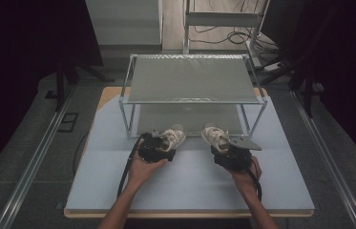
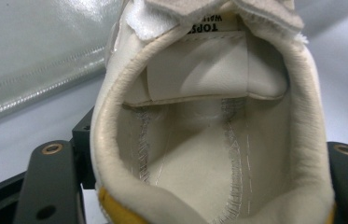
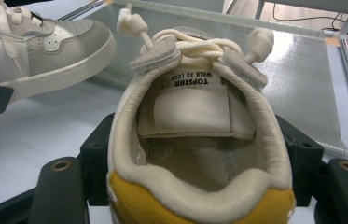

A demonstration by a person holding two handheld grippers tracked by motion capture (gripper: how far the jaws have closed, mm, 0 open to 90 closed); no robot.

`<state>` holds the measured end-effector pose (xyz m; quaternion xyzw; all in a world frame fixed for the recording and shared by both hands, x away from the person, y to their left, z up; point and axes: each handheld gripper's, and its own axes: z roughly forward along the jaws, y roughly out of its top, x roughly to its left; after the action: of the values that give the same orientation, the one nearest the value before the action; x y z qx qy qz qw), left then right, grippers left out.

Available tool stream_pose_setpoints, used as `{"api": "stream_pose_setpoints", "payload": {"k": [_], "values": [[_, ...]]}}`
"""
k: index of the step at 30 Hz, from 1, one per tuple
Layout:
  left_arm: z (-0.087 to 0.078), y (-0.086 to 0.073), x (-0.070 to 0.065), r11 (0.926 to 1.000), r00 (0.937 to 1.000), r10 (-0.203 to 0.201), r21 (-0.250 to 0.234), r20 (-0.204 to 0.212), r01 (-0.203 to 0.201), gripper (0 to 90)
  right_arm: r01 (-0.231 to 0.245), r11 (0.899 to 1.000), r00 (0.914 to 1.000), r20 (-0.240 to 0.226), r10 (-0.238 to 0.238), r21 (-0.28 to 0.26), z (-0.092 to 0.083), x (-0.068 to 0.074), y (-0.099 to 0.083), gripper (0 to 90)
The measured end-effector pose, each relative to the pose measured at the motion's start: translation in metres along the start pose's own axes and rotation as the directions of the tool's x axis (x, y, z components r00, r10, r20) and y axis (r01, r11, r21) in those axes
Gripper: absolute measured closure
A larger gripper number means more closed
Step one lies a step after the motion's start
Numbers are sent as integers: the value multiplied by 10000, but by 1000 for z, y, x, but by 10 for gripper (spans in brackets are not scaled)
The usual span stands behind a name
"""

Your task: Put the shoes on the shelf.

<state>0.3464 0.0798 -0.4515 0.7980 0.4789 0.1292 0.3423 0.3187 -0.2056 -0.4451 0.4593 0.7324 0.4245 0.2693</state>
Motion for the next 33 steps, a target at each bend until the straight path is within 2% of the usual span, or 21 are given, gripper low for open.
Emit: {"api": "stream_pose_setpoints", "payload": {"k": [11,23,28,33], "values": [[15,19,5,9998,9998,-137,105,-163,139,298,-10,10000,9994,349,9,21,21,-5,10,304],[30,35,15,9988,9990,-357,333,-258,365,298,72,9999,9984,559,-77,104,41,-5,19,303],[34,41,16,9987,9987,-412,287,-315,421,298,64,10000,9972,738,-69,58,50,-4,22,303],[40,48,15,9983,9982,-468,341,-386,482,298,8,9999,9975,708,-18,134,58,-4,24,302]]}}
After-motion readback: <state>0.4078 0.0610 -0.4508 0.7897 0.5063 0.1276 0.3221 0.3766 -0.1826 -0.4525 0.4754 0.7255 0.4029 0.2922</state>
